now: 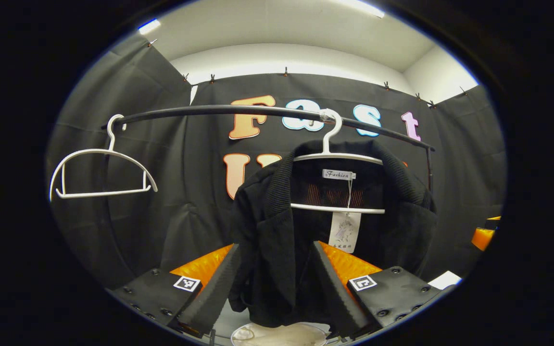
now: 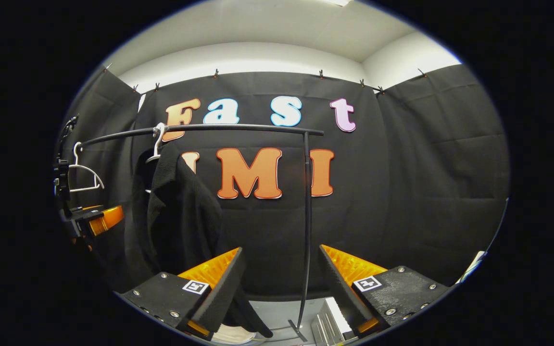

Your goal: Grasp the clothes on the hanger with both hands and then place them into the laundry hamper below.

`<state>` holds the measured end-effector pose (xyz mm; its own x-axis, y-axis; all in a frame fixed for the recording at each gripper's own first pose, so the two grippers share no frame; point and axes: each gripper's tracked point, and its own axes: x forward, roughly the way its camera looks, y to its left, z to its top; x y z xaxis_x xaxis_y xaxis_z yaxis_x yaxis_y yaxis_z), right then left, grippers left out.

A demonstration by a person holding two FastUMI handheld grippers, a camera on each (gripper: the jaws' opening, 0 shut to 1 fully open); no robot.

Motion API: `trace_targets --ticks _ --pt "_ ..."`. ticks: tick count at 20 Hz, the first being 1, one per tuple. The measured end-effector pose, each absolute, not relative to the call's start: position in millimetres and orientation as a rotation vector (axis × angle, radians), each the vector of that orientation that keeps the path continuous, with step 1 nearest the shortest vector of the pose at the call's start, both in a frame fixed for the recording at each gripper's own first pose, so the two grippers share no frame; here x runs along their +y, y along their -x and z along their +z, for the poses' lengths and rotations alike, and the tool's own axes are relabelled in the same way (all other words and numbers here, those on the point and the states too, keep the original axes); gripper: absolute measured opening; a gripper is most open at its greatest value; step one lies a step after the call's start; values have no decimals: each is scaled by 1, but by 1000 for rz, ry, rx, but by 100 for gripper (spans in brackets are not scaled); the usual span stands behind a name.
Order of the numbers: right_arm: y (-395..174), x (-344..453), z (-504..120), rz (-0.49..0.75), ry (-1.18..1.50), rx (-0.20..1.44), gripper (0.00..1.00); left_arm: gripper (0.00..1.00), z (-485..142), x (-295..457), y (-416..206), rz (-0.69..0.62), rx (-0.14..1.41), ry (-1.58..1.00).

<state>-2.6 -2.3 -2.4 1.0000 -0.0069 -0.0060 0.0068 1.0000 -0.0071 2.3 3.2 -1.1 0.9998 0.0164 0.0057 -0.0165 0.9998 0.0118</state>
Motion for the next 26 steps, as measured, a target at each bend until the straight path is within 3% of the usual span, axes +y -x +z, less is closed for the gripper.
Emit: trace_targets --ticks 1,6,7,10,14,15,16,18,25,26 --pt "3 0 -3 -6 5 8 94 93 -1 6 -3 19 -5 -13" --pt "12 33 -7 26 3 23 100 93 -4 19 -3 33 1 -20" --pt "14 45 -9 44 6 28 87 93 -7 21 -2 33 5 -17" --pt "15 80 -16 96 -13 48 99 93 -16 26 -1 28 22 -16" --pt "14 120 -18 158 -57 77 94 97 -28 30 -11 -3 45 2" --pt "14 128 -16 165 -71 76 100 99 -30 30 -15 -14 50 6" --pt "12 135 -14 171 -83 75 99 100 -35 33 -18 -14 60 3" --pt "8 148 -11 175 -90 69 100 93 -41 45 -29 12 67 -11" --pt "-26 179 -26 136 -147 105 100 93 -61 38 -66 -89 83 0" --pt "-29 180 -28 124 -140 108 93 94 -62 38 -70 -104 82 10"
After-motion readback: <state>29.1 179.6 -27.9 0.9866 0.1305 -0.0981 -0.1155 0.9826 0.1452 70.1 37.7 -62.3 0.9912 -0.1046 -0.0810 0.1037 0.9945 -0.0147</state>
